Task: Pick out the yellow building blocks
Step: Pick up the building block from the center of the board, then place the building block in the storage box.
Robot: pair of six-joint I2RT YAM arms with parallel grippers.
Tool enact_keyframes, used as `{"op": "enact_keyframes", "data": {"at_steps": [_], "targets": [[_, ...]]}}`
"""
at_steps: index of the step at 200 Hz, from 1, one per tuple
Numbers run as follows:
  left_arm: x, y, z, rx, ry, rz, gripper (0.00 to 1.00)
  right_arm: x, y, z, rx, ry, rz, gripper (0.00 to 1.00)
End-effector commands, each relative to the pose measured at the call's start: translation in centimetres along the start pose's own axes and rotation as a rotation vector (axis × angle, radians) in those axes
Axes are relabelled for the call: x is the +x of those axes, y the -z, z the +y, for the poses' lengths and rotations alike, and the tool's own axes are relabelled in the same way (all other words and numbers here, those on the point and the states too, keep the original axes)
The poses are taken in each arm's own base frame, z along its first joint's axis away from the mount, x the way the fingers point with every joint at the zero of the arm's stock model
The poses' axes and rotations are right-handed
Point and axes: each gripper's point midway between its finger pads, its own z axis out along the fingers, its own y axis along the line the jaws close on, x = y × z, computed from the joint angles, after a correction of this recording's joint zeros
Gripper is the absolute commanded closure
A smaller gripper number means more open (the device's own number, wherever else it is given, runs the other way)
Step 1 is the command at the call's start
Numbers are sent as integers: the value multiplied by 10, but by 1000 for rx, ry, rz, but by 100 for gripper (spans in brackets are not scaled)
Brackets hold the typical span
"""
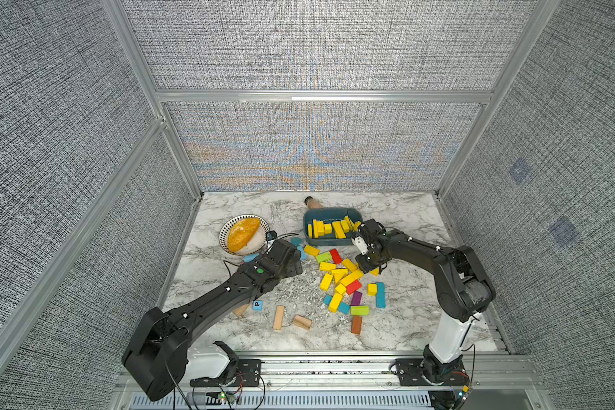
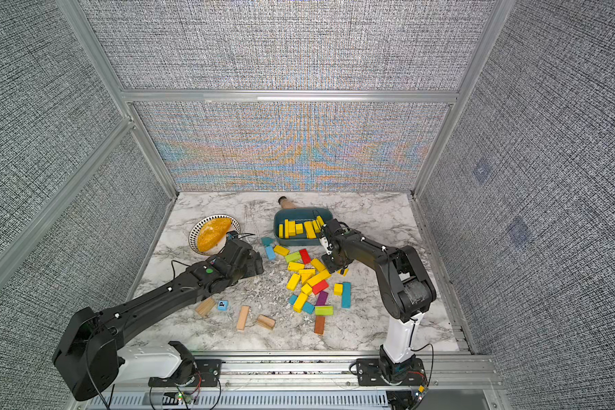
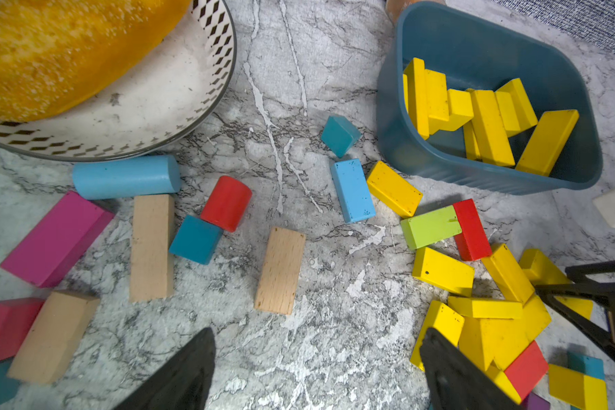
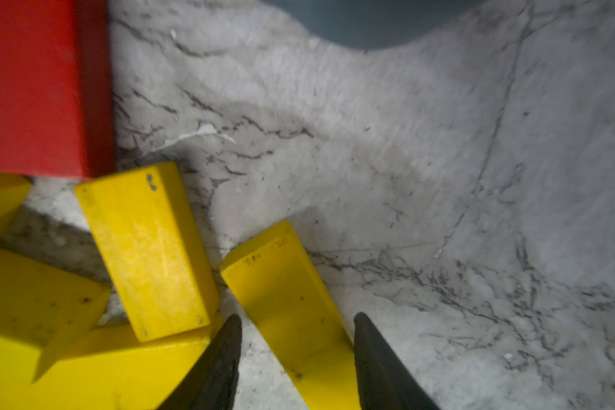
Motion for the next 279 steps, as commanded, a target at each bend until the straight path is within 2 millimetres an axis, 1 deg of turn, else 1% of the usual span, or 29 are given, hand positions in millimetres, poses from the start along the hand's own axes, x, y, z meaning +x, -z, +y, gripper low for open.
{"op": "enact_keyframes", "data": {"at_steps": [1,41,69,94,135,174,195,223,235,255,279], "targets": [[-3,2,2,-10,1,-15,9,5,-2,2,-13,15,26,46],[-4,2,2,-13,-3,-16,9,4,-8,0,5,8,35,48],[-4,3,3,-15,-1,-19,9,3,-11,-5,31,4,42,55],[-4,3,4,-17,1,-20,9,2,-10,-4,25,7,40,62],[-4,2,2,-10,-2,-16,9,-8,5,-4,17,-5,-17,71],[-5,2,1,-8,1,-19,9,-17,26,-8,38,-26,-82,75],[-4,1,-3,12,4,-13,9,-32,41,-5,27,-46,-142,77],[-2,-3,-9,33,4,1,9,-68,66,4,-14,-81,-260,79],[-2,-4,-10,36,3,6,9,-85,73,10,-37,-91,-304,79],[-1,-5,-11,39,1,11,9,-109,76,15,-63,-115,-341,80],[1,-4,-10,40,0,16,9,-131,68,17,-76,-138,-335,80]]}}
